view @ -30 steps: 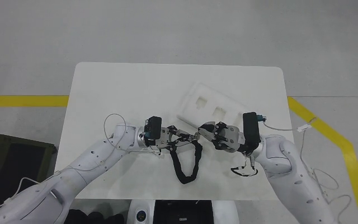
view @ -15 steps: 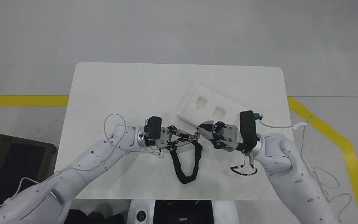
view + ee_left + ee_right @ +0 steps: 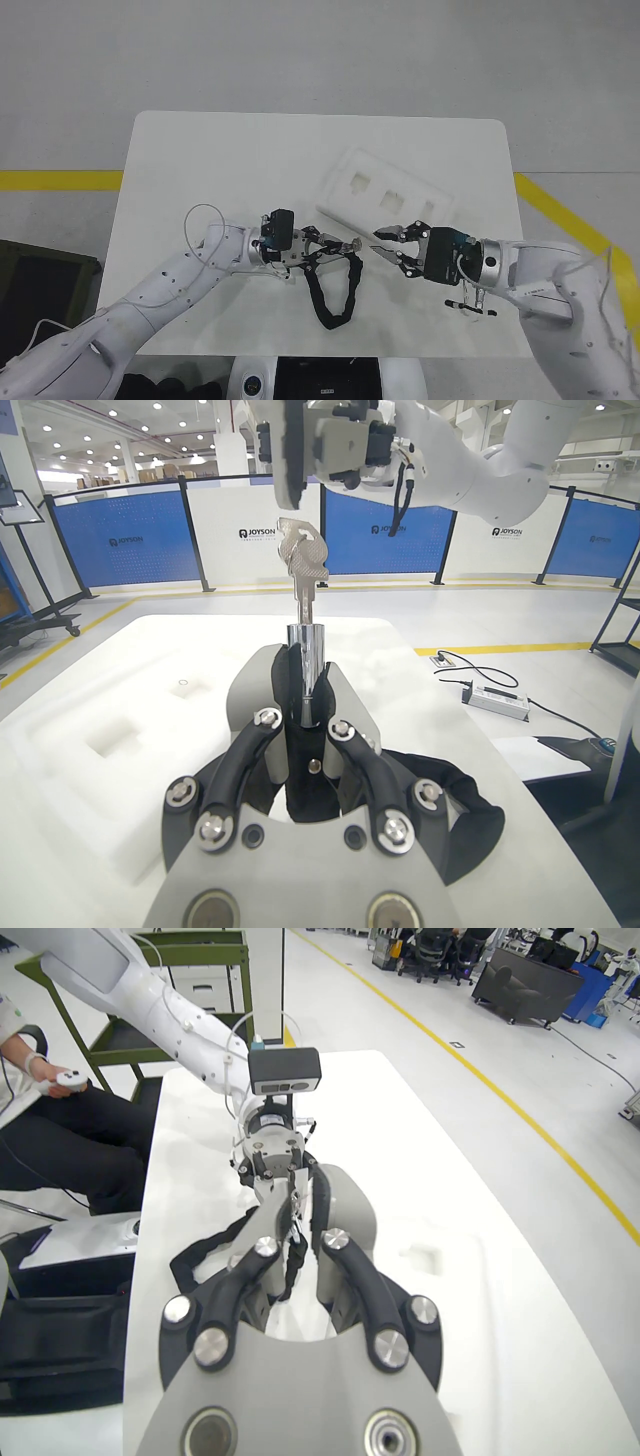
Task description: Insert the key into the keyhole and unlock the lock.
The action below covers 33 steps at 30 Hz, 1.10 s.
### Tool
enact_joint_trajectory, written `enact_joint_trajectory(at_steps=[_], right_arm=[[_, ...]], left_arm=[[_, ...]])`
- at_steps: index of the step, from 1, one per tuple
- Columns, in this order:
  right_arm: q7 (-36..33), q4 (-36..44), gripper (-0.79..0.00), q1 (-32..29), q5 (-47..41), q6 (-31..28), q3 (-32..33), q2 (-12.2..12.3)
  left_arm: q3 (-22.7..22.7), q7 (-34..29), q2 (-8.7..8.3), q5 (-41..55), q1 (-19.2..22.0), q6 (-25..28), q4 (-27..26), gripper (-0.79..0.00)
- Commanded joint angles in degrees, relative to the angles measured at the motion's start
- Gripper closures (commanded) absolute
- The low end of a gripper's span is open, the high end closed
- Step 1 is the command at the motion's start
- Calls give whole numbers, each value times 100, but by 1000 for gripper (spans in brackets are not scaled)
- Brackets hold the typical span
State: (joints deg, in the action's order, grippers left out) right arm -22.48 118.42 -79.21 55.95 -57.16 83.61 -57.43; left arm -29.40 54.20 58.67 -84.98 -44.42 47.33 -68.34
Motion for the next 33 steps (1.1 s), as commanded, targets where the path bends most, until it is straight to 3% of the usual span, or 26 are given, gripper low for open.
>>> enact_joint_trajectory(at_steps=[1, 10, 23, 27, 33], right_arm=[[-180, 72, -785, 16, 225, -84, 49, 34], [-610, 260, -785, 232, 567, -84, -133, 210], [-637, 191, -785, 229, 625, -53, -195, 214], [-568, 345, -785, 650, 1234, -84, -633, 285], [544, 24, -785, 1487, 2792, -84, -1398, 493]], left_arm=[[-62, -95, -18, 77, -9, 253, 25, 0], [-226, -476, -27, 410, -63, 751, 41, 0], [-273, -518, -5, 419, -74, 793, 61, 0], [-273, -518, -5, 419, -74, 793, 61, 0], [-273, -518, -5, 419, -74, 793, 61, 0]])
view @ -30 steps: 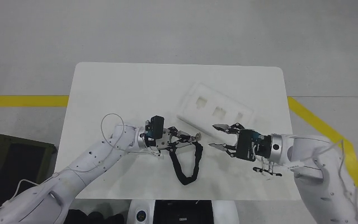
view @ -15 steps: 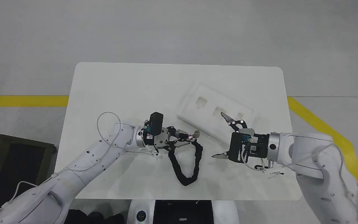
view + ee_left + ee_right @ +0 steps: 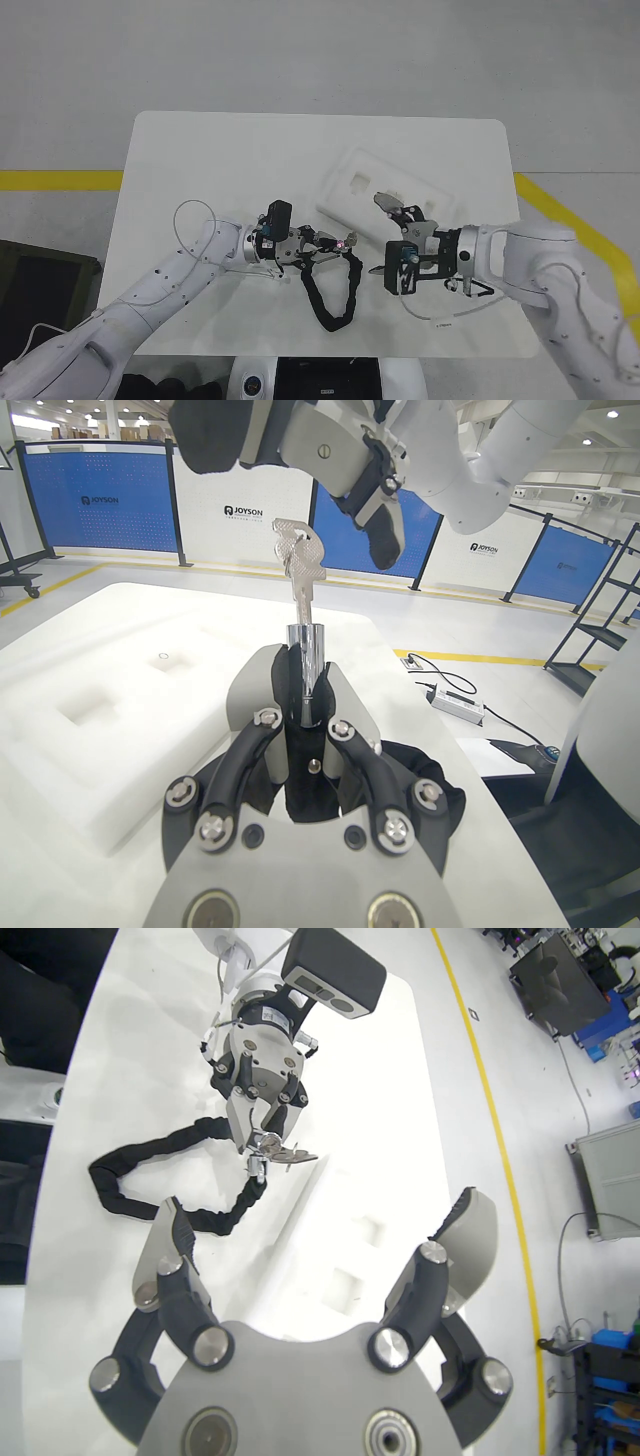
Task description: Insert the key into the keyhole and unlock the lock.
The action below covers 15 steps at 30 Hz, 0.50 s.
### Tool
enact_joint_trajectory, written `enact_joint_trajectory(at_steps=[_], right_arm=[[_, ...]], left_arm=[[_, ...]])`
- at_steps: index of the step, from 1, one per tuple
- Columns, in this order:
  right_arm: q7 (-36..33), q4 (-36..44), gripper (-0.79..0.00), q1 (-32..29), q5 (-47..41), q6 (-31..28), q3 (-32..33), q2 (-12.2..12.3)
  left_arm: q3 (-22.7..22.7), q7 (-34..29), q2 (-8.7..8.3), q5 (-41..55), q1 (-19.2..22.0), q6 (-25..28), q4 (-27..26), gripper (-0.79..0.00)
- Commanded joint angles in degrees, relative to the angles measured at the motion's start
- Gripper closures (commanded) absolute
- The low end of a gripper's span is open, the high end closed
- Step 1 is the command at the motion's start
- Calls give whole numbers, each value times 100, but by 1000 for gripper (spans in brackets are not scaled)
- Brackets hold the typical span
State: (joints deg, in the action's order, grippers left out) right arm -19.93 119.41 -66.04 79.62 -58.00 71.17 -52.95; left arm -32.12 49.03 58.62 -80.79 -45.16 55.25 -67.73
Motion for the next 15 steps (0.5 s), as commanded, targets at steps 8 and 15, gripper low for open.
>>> enact_joint_trajectory(at_steps=[8, 15], right_arm=[[1905, -474, -785, 1131, 2128, 0, -1339, 436], [2952, -607, -785, 1820, 2749, 0, -2087, 795]], left_arm=[[0, 0, 0, 0, 0, 0, 0, 0], [0, 0, 0, 0, 0, 0, 0, 0]])
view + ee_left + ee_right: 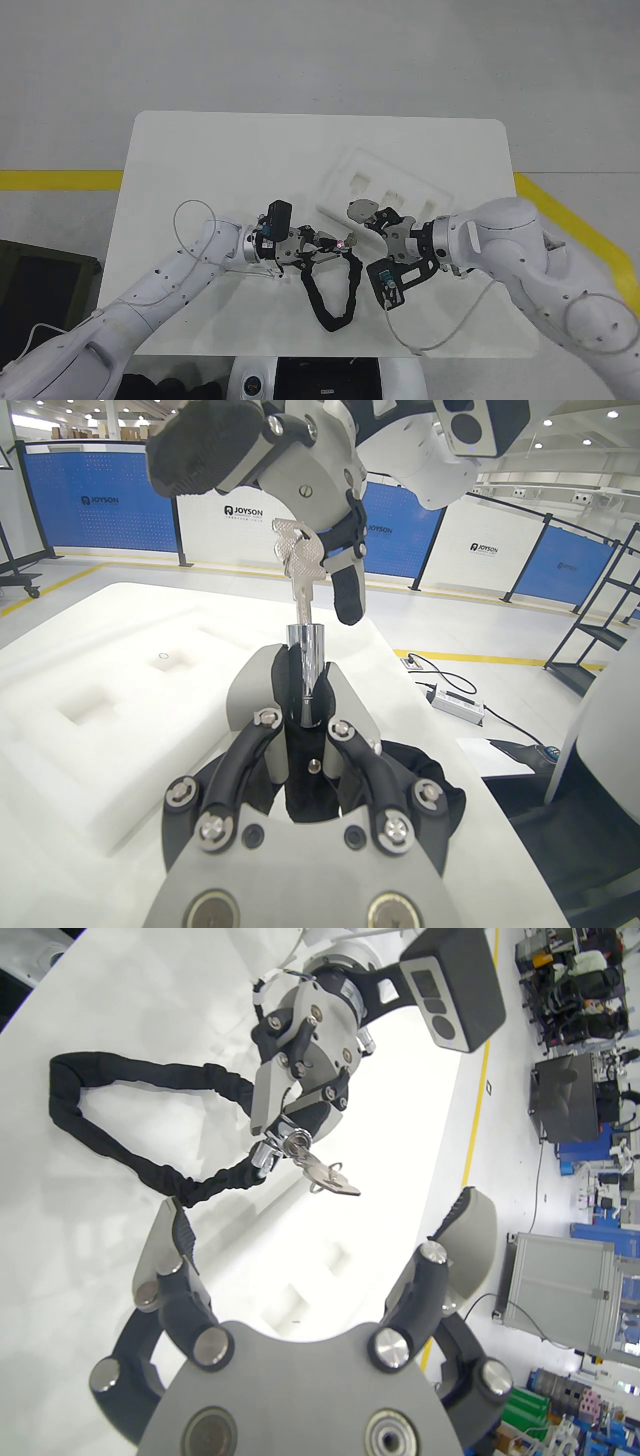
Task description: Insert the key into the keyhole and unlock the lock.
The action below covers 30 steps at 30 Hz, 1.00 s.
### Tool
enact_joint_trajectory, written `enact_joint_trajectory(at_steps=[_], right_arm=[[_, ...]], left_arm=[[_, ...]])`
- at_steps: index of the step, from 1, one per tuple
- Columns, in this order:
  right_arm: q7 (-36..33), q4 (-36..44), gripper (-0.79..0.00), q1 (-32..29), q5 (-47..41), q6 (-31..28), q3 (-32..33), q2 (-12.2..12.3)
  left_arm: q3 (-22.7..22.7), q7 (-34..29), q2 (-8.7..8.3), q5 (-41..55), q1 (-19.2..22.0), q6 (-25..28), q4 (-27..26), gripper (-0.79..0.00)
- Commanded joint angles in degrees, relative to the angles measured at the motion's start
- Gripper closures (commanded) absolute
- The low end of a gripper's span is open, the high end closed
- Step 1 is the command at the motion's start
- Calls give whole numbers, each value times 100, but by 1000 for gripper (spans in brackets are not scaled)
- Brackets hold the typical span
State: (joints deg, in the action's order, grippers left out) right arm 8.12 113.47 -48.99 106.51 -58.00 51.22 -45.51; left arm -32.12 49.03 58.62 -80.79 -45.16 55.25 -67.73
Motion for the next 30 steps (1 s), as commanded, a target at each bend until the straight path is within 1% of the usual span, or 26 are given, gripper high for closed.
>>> enact_joint_trajectory(at_steps=[1, 2, 4, 6, 7, 8, 9, 10, 14, 17, 18, 19, 28, 29, 30], right_arm=[[248, -17, -773, 202, 107, 0, -164, 90], [327, -20, -770, 285, 144, 0, -219, 124], [449, -22, -690, 426, 189, 0, -312, 178], [488, -28, -683, 549, 212, 0, -392, 215], [502, -21, -646, 605, 209, 0, -430, 228], [506, -21, -566, 656, 205, 0, -469, 238], [498, -23, -542, 703, 206, 0, -513, 246], [496, -19, -557, 751, 195, 0, -551, 250], [442, -31, -508, 924, 136, 0, -716, 238], [391, -56, -443, 1046, 79, 0, -814, 211], [375, -70, -403, 1081, 60, 0, -844, 200], [359, -84, -385, 1114, 39, 0, -872, 190], [140, -208, -314, 1360, -91, 0, -1106, 81], [117, -224, -286, 1378, -119, 0, -1119, 71], [96, -235, -240, 1393, -148, 0, -1132, 62]], left_arm=[[0, 0, 0, 0, 0, 0, 0, 0], [0, 0, 0, 0, 0, 0, 0, 0], [0, 0, 0, 0, 0, 0, 0, 0], [0, 0, 0, 0, 0, 0, 0, 0], [0, 0, 0, 0, 0, 0, 0, 0], [0, 0, 0, 0, 0, 0, 0, 0], [0, 0, 0, 0, 0, 0, 0, 0], [0, 0, 0, 0, 0, 0, 0, 0], [0, 0, 0, 0, 0, 0, 0, 0], [0, 0, 0, 0, 0, 0, 0, 0], [0, 0, 0, 0, 0, 0, 0, 0], [0, 0, 0, 0, 0, 0, 0, 0], [0, 0, 0, 0, 0, 0, 0, 0], [0, 0, 0, 0, 0, 0, 0, 0], [0, 0, 0, 0, 0, 0, 0, 0]])
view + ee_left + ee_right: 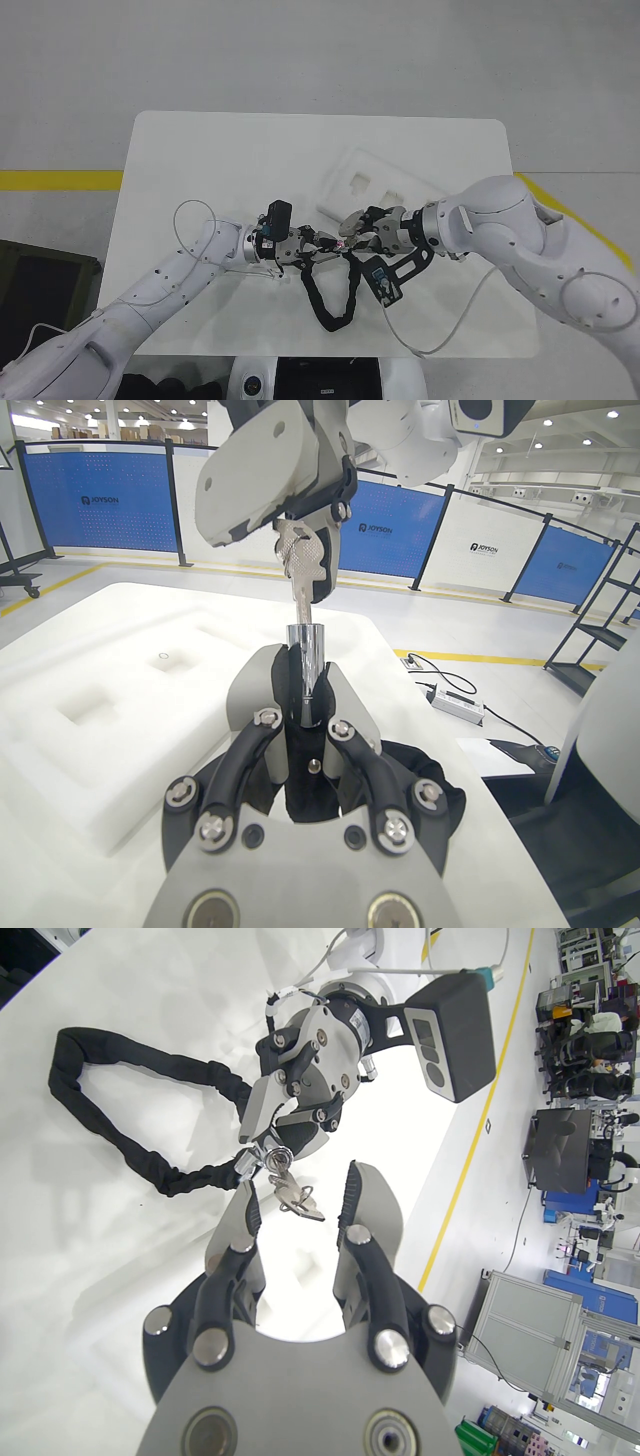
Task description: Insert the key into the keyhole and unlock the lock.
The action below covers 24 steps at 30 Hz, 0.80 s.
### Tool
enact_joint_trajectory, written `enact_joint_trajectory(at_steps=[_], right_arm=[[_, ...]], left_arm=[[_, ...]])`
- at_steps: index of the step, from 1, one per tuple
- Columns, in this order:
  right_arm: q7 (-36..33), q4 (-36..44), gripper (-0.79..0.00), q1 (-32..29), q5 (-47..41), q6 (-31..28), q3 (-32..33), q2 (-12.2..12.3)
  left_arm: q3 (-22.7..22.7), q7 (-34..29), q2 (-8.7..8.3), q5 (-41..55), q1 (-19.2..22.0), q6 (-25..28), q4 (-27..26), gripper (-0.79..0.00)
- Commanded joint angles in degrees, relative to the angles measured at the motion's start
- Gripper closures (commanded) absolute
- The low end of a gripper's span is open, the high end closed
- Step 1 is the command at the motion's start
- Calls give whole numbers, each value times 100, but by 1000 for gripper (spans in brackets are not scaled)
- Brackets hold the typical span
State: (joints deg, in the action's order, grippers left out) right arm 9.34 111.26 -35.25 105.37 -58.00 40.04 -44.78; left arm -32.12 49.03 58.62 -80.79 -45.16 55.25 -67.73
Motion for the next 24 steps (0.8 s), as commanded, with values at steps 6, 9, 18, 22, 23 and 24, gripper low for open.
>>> enact_joint_trajectory(at_steps=[6, 9, 18, 22, 23, 24], right_arm=[[-125, -35, 0, 97, -151, 0, -105, -43], [-164, -60, 0, 135, -208, 0, -166, -43], [-723, -101, 0, 174, -1057, 0, -267, 0], [-1302, -74, 0, 215, -1732, 0, -365, 47], [-1466, -57, 0, 237, -1943, 0, -393, 56], [-1638, -75, 0, 252, -2191, 0, -420, 65]], left_arm=[[0, 0, 0, 0, 0, 0, 0, 0], [0, 0, 0, 0, 0, 0, 0, 0], [0, 0, 0, 0, 0, 0, 0, 0], [0, 0, 0, 0, 0, 0, 0, 0], [0, 0, 0, 0, 0, 0, 0, 0], [0, 0, 0, 0, 0, 0, 0, 0]])
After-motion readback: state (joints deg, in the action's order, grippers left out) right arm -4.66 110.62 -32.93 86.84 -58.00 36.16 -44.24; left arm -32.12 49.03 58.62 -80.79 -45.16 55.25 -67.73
